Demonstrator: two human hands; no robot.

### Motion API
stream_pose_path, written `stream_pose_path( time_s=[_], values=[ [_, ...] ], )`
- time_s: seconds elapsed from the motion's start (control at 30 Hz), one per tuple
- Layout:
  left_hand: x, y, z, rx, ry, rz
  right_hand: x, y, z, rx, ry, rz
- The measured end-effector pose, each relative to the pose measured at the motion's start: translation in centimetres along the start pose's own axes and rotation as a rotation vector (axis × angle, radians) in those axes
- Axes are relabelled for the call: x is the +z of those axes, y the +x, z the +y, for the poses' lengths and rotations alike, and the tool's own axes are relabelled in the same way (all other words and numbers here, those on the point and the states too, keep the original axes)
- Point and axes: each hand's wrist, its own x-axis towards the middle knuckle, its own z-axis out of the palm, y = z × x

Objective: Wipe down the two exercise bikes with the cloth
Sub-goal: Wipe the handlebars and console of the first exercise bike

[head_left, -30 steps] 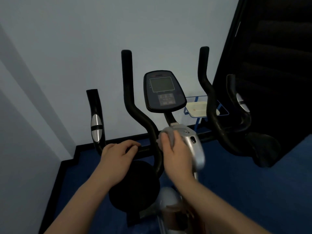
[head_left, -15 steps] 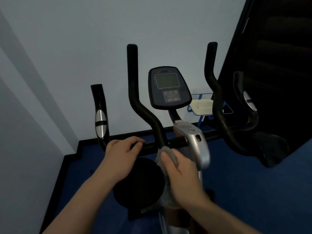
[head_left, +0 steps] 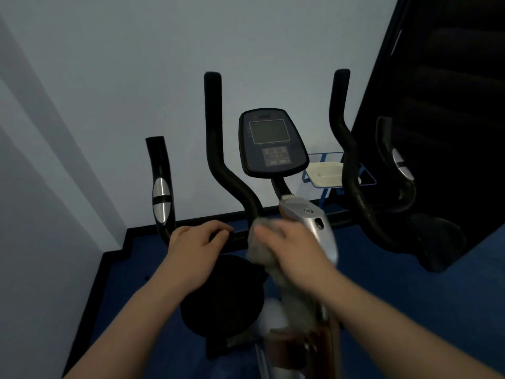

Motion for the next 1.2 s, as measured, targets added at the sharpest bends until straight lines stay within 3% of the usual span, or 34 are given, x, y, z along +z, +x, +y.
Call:
stream_pose_path(
  time_s=[0.1, 0.17, 0.27, 0.43, 0.47, 0.53, 0.6, 0.7, 0.77, 0.87, 0.9, 0.97, 1.07, 1.2],
  values=[
    [0.0, 0.0, -0.1, -0.004, -0.004, 0.005, -1.2, 4.0, -2.9, -0.138, -0.141, 0.225],
    [-0.2, -0.1, -0.1, -0.015, -0.012, -0.005, 0.1, 5.0, -3.3, -0.205, -0.292, 0.27],
    [-0.3, -0.4, 0.2, 0.005, -0.025, -0.014, 2.8, 2.3, -1.4, -0.224, -0.448, 0.232],
    [-0.2, -0.4, 0.7, 0.014, 0.008, -0.027, 0.7, 0.2, -1.4, -0.044, -0.182, -0.107],
    [-0.2, -0.4, 0.5, 0.005, 0.007, -0.032, 0.1, 1.4, -2.1, -0.052, -0.157, -0.107],
    [-0.2, -0.5, 0.3, -0.011, -0.001, -0.045, -0.6, 4.6, -4.0, -0.2, -0.161, 0.076],
    [-0.2, -0.6, 0.5, 0.005, -0.021, -0.039, -0.2, 7.3, -4.9, -0.389, -0.318, 0.261],
    [-0.8, -1.2, 1.6, 0.032, -0.214, 0.083, 2.2, 7.7, -3.1, -0.453, -0.696, 0.304],
    [-2.1, -1.1, 2.5, 0.037, -0.345, 0.225, 3.6, 5.4, -2.0, -0.482, -0.767, 0.244],
    [-5.4, 1.2, 2.2, 0.094, -0.323, 0.504, 2.9, 3.7, -3.2, -0.3, -0.581, -0.133],
    [-6.5, 2.6, 1.9, 0.122, -0.252, 0.582, 2.3, 4.3, -4.1, -0.251, -0.475, -0.148],
    [-7.9, 5.6, 1.2, 0.139, -0.084, 0.672, 1.3, 7.3, -6.2, -0.368, -0.405, 0.041],
    [-7.2, 8.4, 0.4, 0.046, 0.005, 0.619, 2.2, 12.2, -8.6, -0.703, -0.566, 0.311],
    [-5.7, 8.5, -0.1, 0.058, -0.089, 0.553, 4.0, 14.6, -5.6, -0.662, -0.788, 0.168]
  ],
)
